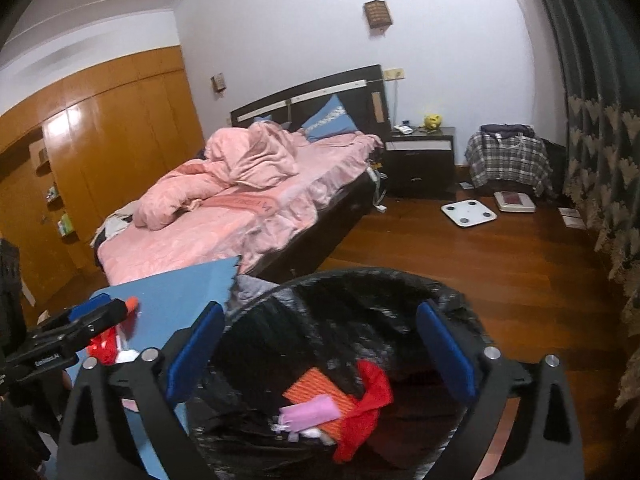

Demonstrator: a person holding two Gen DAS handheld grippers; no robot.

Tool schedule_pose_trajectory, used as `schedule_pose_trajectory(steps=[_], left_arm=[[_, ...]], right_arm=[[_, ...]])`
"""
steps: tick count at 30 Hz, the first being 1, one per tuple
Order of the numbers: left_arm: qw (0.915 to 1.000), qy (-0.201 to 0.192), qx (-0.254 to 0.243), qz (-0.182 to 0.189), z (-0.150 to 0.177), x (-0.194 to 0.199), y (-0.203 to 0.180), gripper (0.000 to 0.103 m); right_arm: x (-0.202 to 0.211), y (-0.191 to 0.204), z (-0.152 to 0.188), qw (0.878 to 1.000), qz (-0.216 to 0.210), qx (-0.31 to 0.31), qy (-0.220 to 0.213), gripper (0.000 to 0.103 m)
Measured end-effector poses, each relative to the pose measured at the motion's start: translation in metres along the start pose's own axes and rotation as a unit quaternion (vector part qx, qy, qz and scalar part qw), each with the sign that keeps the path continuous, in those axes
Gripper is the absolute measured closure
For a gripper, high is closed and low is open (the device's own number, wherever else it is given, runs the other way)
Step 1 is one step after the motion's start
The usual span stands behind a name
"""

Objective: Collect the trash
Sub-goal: 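Drop the red cloth and pink mask into the bin by opening both tools, then move both tools back over the remaining pile on the table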

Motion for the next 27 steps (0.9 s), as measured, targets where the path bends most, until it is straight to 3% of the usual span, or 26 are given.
schedule_pose_trajectory(steps=[8,17,27], left_arm=[[0.9956,-0.014,0.020,-0.091,0.021,0.068,0.057,0.016],[0.9835,-0.008,0.060,-0.170,0.057,0.126,0.124,0.016],[0.9762,0.003,0.081,-0.201,0.086,0.152,0.155,0.016]], right_arm=[[0.005,0.078,0.012,0.997,-0.060,0.038,0.006,0.006],[0.003,0.169,0.041,0.989,-0.119,0.086,0.027,0.006],[-0.005,0.235,0.088,0.977,-0.151,0.140,0.062,0.013]])
Point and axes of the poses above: each gripper's, at about its wrist camera, not at the fingertips, and x roughly against the way its jaws point, y to its left, z to its underside, the point moved 2 cm from there along -x, roughly the way its jaws point, and after that the axes turned 14 degrees about z, right-handed, at the moved point
